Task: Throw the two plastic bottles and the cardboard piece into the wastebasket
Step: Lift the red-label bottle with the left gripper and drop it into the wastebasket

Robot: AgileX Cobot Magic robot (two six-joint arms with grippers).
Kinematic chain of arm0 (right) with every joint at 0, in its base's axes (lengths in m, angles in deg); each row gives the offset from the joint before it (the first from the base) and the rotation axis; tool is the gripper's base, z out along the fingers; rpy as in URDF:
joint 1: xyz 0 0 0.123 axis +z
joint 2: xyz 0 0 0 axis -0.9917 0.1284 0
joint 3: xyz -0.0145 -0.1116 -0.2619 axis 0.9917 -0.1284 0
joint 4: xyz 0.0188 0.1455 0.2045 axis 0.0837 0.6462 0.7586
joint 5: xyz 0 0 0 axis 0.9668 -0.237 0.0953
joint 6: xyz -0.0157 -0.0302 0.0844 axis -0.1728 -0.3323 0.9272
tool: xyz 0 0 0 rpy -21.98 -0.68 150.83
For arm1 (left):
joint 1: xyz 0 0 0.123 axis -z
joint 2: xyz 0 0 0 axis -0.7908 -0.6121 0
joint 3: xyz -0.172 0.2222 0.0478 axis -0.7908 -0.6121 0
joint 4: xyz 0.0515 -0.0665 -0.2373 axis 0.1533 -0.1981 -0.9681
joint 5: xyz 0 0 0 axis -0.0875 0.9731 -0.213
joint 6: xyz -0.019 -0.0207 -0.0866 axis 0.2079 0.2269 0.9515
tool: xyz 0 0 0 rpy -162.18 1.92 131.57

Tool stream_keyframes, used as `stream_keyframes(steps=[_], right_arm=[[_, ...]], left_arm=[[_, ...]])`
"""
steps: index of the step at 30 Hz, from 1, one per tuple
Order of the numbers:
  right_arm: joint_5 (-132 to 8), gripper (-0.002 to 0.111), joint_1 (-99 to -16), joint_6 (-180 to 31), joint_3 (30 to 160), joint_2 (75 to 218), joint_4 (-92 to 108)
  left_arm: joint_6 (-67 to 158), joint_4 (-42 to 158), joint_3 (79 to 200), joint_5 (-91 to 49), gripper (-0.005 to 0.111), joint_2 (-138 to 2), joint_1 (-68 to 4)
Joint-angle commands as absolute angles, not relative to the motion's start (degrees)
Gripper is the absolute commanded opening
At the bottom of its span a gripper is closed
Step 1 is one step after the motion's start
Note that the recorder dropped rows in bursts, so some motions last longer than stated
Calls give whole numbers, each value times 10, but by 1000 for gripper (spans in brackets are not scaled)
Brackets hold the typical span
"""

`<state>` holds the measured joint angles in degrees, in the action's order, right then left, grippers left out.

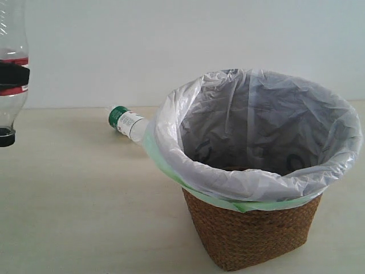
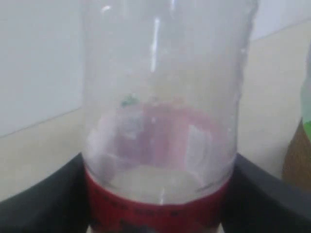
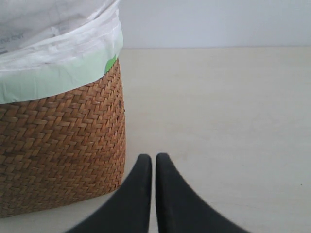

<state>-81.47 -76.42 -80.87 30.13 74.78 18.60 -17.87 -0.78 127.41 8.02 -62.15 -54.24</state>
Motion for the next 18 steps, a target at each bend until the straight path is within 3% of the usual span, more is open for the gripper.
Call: stream_keyframes(steps=[1,12,14,18], right_arm=[[-809,0,-768,-811,302,745,182],[-809,0,-768,-811,302,745,182],[-809,0,-768,-811,302,745,182],[-809,0,-768,-811,302,745,182]], left_arm=[[-163,-98,1240,-19,4,-591,-544],[-148,-64,1240,-12,4,-597,-537],[-114,-17,1240,-19,4,-597,-537],[173,273,1240,-1,4,-597,-564]])
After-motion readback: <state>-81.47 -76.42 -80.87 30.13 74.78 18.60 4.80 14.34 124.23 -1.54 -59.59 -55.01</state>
